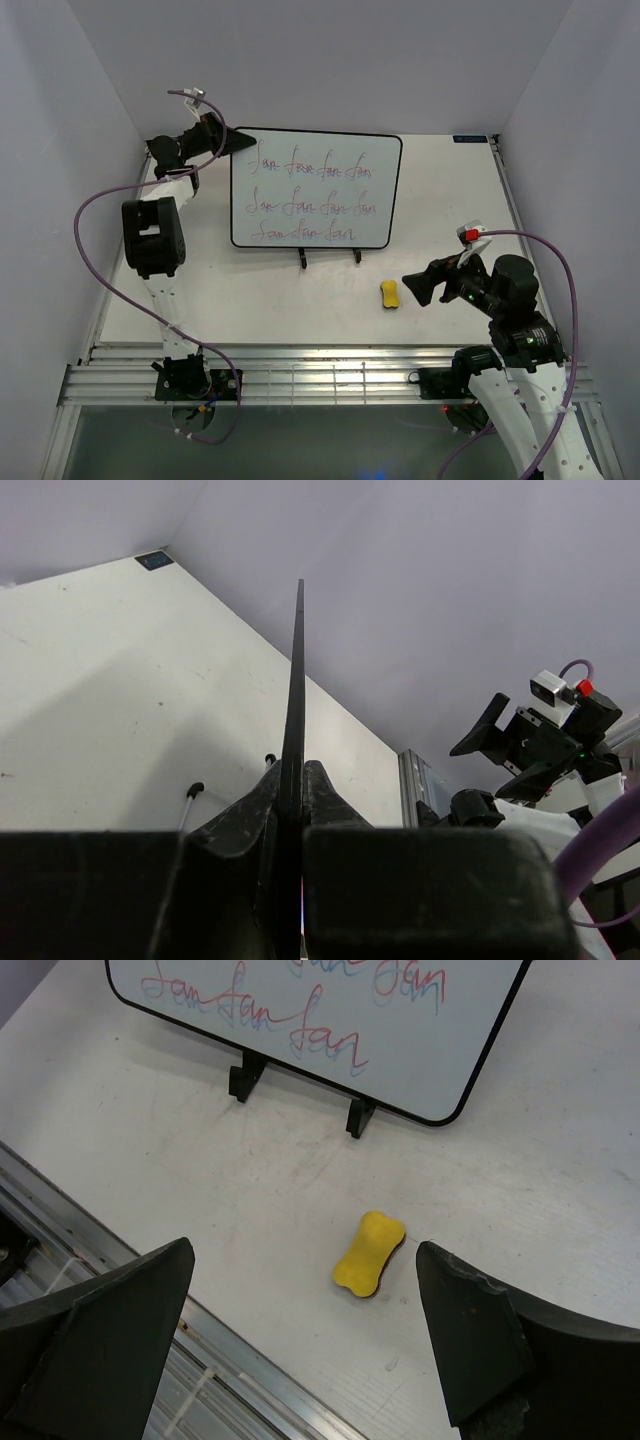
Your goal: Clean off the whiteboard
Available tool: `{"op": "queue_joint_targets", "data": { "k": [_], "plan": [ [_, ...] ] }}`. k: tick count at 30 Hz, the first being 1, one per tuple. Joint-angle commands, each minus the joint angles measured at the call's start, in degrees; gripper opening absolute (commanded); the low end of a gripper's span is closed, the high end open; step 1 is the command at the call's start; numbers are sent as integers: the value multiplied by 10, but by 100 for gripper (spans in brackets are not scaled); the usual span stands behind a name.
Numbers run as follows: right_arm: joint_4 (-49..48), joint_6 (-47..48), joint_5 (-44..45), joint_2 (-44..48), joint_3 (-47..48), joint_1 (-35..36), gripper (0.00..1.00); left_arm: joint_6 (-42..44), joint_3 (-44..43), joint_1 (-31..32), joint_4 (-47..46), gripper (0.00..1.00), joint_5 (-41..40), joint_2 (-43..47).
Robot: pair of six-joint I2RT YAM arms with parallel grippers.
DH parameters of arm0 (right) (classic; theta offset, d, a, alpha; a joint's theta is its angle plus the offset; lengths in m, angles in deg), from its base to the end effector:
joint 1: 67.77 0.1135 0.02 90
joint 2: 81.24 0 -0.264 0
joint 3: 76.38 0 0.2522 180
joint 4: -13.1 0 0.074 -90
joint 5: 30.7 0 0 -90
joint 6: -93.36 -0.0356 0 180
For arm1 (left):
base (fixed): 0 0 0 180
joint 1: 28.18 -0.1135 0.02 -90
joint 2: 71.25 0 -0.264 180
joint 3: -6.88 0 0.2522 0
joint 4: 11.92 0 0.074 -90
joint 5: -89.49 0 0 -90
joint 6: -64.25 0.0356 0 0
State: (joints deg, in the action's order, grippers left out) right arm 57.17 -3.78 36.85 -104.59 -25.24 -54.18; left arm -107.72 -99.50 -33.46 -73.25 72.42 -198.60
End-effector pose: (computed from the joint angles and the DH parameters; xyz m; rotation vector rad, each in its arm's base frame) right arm 0.0973 0.0375 0.3058 -0.3803 1.8386 0.6130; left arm 0.4811 0.0103 0.2878 0.3954 1.5470 -1.6272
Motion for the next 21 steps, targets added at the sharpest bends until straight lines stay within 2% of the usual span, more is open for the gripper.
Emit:
{"op": "queue_joint_targets", "data": {
  "k": [1,16,17,21],
  "plan": [
    [-12,-7,8,-3,12,2,98,-14,-22,4,13,0,-86,80],
    [-10,-26,34,-6,13,2,99,-12,-48,43,118,0,-160,153],
    [-7,-28,36,-8,14,2,99,-6,-49,63,136,0,-165,162],
    [-8,-57,46,-14,20,2,100,22,-35,67,177,0,-176,205]
  ]
}}
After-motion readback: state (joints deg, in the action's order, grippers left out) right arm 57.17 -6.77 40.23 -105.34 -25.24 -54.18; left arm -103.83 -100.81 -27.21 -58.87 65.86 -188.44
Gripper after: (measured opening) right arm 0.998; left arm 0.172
